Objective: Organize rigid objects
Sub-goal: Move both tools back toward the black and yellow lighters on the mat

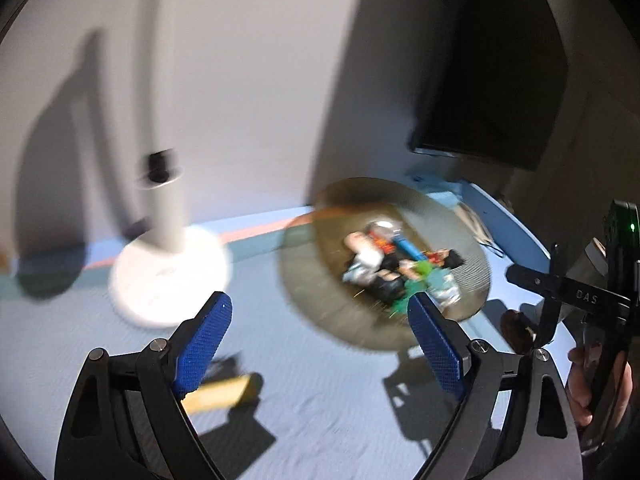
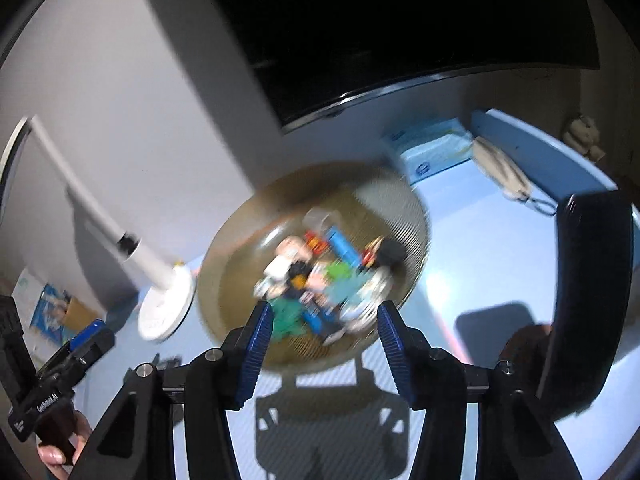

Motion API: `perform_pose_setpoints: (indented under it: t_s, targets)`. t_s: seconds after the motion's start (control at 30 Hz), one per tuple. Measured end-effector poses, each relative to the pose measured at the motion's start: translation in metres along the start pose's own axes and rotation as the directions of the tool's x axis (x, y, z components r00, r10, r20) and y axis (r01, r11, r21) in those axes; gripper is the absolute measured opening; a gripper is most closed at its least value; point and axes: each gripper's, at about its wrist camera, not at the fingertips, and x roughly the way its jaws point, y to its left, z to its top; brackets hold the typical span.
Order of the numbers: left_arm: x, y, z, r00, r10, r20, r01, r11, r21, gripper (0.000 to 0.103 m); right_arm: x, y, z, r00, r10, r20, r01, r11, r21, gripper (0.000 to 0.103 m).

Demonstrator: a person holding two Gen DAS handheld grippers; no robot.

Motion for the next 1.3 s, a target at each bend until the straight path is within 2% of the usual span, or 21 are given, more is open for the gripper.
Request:
perform_pose_setpoints:
  t_s: [0.07, 0.23, 0.33, 0.43, 0.53, 0.6, 0.7, 0.77, 0.83, 0.93, 0.97, 1.03, 1.07, 1.13, 1.3]
  targets:
    - [-0.02, 0.021, -0.016, 1.0, 0.03, 0.005, -0.029, 0.999, -0.044, 0.089, -0.002, 0.018, -0.015, 0.999, 0.045, -0.026, -0.045, 0.999, -0.028, 0.053]
    - [-0.052, 0.071, -0.065, 0.995, 0.1, -0.027, -0.102, 0.986, -0.135, 0.089, 0.003, 0.064, -0.057, 0.993, 0.09, -0.072, -0.099, 0.987, -0.13, 0.058]
    - [-0.049, 0.09, -0.091, 0.987, 0.144, -0.07, -0.154, 0.974, -0.166, 0.089, 0.022, 0.091, -0.091, 0.986, 0.109, -0.124, -0.132, 0.97, -0.204, 0.058]
    - [-0.043, 0.107, -0.116, 0.977, 0.178, -0.114, -0.198, 0.962, -0.188, 0.089, 0.047, 0.113, -0.123, 0.985, 0.085, -0.151, -0.128, 0.943, -0.306, 0.058]
    - [-0.035, 0.116, -0.133, 0.97, 0.195, -0.144, -0.221, 0.957, -0.19, 0.089, 0.067, 0.116, -0.14, 0.972, 0.12, -0.203, -0.178, 0.937, -0.301, 0.058]
    - [-0.03, 0.121, -0.142, 0.969, 0.198, -0.149, -0.224, 0.956, -0.191, 0.089, 0.074, 0.115, -0.146, 0.97, 0.137, -0.201, -0.194, 0.934, -0.301, 0.058]
    - [-0.019, 0.127, -0.153, 0.964, 0.191, -0.184, -0.228, 0.951, -0.209, 0.089, 0.083, 0.11, -0.152, 0.972, 0.12, -0.204, -0.179, 0.937, -0.3, 0.058]
    - [-0.027, 0.128, -0.152, 0.977, 0.173, -0.125, -0.198, 0.954, -0.227, 0.089, 0.085, 0.11, -0.153, 0.973, 0.124, -0.195, -0.179, 0.938, -0.296, 0.058]
    - [-0.026, 0.133, -0.154, 0.977, 0.165, -0.137, -0.195, 0.948, -0.251, 0.089, 0.085, 0.111, -0.154, 0.976, 0.112, -0.188, -0.167, 0.937, -0.308, 0.058]
    - [-0.028, 0.141, -0.155, 0.985, 0.122, -0.122, -0.154, 0.942, -0.297, 0.089, 0.084, 0.119, -0.156, 0.977, 0.094, -0.189, -0.156, 0.925, -0.346, 0.059]
    - [-0.029, 0.143, -0.156, 0.986, 0.114, -0.12, -0.145, 0.941, -0.306, 0.089, 0.085, 0.122, -0.157, 0.979, 0.081, -0.188, -0.146, 0.921, -0.362, 0.061]
    - [-0.029, 0.146, -0.156, 0.989, 0.098, -0.113, -0.13, 0.938, -0.32, 0.089, 0.087, 0.127, -0.16, 0.98, 0.054, -0.191, -0.127, 0.91, -0.395, 0.08]
    - [-0.03, 0.146, -0.156, 0.989, 0.094, -0.111, -0.126, 0.938, -0.324, 0.089, 0.087, 0.13, -0.162, 0.982, 0.044, -0.185, -0.118, 0.903, -0.413, 0.083]
    - [-0.03, 0.147, -0.156, 0.99, 0.086, -0.108, -0.117, 0.937, -0.33, 0.089, 0.085, 0.135, -0.165, 0.986, 0.029, -0.166, -0.101, 0.89, -0.445, 0.084]
    - [-0.03, 0.148, -0.156, 0.992, 0.077, -0.104, -0.108, 0.936, -0.336, 0.09, 0.089, 0.137, -0.166, 0.984, 0.009, -0.179, -0.091, 0.885, -0.457, 0.084]
